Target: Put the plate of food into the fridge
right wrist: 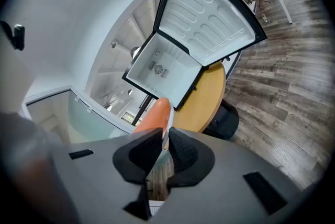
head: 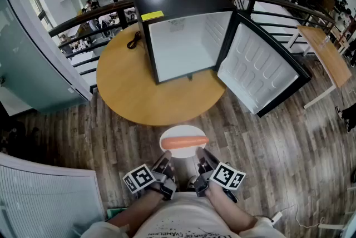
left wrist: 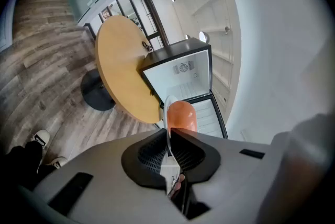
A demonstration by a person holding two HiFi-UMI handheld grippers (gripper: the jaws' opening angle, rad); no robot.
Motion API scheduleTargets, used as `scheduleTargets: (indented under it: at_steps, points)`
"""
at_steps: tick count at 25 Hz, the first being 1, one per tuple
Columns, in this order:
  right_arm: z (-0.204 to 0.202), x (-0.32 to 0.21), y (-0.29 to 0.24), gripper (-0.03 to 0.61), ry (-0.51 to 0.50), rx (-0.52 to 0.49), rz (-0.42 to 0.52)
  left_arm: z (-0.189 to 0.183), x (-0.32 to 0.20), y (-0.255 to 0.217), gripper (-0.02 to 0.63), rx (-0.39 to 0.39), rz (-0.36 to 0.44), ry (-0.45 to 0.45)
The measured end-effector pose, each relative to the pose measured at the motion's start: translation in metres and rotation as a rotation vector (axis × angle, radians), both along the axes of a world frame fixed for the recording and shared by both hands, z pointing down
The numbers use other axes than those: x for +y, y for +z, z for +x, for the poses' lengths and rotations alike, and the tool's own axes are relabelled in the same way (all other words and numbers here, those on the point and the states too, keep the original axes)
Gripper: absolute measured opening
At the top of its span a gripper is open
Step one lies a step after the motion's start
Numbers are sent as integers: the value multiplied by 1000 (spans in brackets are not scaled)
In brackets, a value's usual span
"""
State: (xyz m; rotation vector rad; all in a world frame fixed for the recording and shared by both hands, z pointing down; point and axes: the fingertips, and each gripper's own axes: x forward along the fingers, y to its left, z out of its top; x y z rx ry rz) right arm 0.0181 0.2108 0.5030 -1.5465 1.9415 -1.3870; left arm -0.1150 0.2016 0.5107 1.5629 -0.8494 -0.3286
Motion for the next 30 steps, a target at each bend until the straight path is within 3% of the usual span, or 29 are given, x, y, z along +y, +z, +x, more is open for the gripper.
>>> scheduleTargets:
  at_steps: [30]
  points:
    - [-3,-1,3,55,15,-28,-12,-3,0,3,37,17,-22,8]
